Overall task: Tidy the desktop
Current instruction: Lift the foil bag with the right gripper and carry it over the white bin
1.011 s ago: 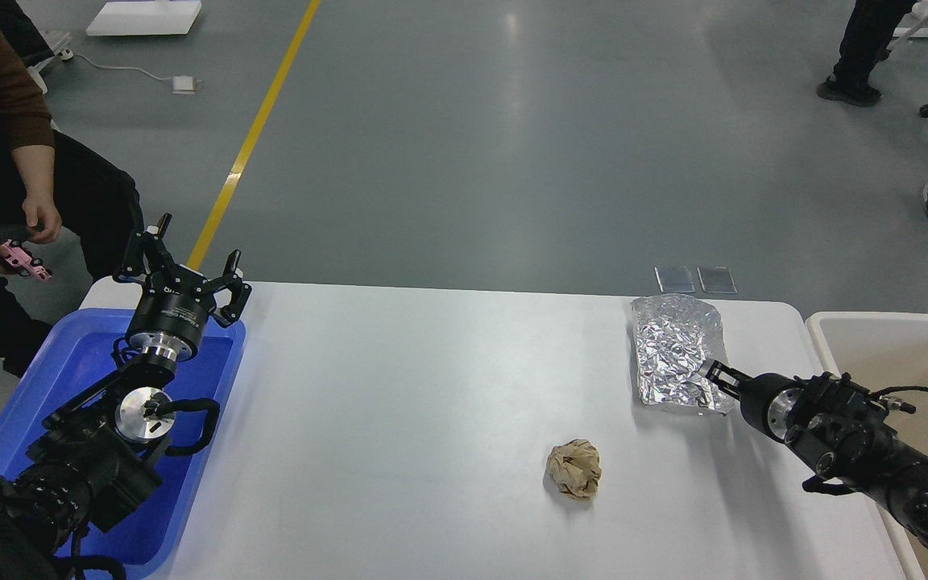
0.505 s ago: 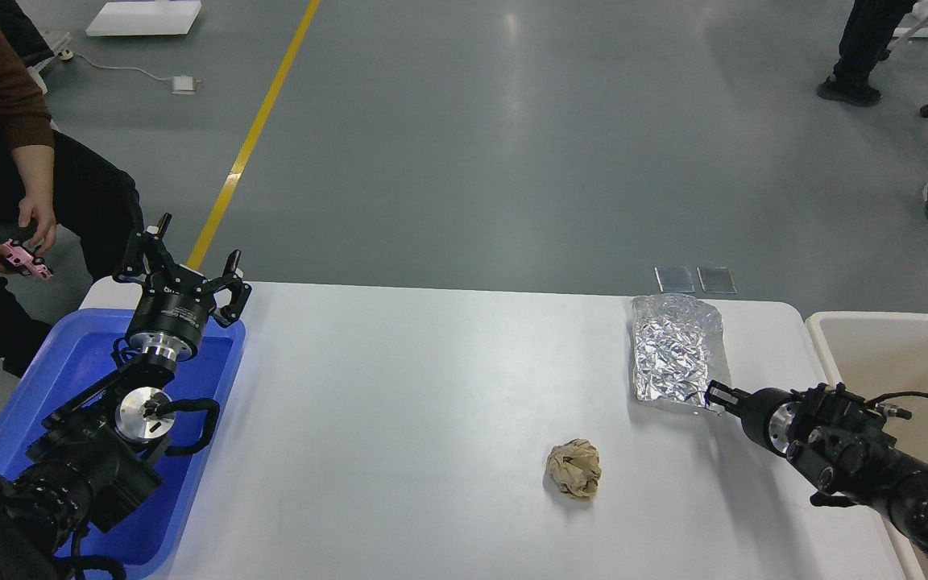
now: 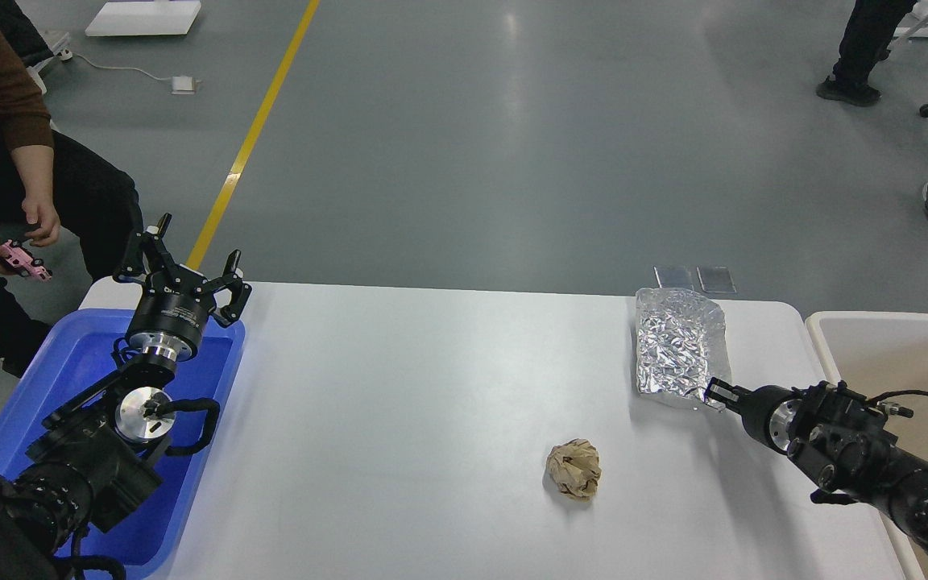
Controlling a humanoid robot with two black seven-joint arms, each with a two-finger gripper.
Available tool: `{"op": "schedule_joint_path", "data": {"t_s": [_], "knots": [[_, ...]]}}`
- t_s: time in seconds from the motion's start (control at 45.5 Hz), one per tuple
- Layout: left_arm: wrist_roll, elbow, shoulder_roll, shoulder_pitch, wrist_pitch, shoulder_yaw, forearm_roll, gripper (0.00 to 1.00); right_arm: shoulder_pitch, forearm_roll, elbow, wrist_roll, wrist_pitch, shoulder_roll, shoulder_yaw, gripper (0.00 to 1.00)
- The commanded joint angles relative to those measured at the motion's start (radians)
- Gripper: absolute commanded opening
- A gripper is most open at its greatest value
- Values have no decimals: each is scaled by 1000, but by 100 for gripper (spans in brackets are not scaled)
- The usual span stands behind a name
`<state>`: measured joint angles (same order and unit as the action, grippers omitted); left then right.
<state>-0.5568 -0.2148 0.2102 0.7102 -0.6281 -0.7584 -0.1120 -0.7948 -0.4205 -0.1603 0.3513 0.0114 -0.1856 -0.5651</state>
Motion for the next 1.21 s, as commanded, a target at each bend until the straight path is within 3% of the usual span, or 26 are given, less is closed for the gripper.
{"op": "schedule_joint_path", "data": {"t_s": [0.0, 0.22, 0.505, 0.967, 1.187], "knots": [[0, 0, 0, 0, 1, 1, 0, 100, -18, 5, -5, 35, -1, -8, 22, 0], [0, 0, 0, 0, -1, 1, 0, 100, -44, 6, -34, 106, -33, -57, 31, 0], [1, 0, 0, 0, -1, 1, 0, 100, -101, 6, -44, 135, -143, -161, 83, 0], [0, 0, 0, 0, -1, 1, 0, 100, -245, 6, -42, 138, -284, -267, 154, 0], [0, 0, 0, 0, -1, -1, 0, 100, -293, 5, -34, 137, -349, -390, 157, 0]]}}
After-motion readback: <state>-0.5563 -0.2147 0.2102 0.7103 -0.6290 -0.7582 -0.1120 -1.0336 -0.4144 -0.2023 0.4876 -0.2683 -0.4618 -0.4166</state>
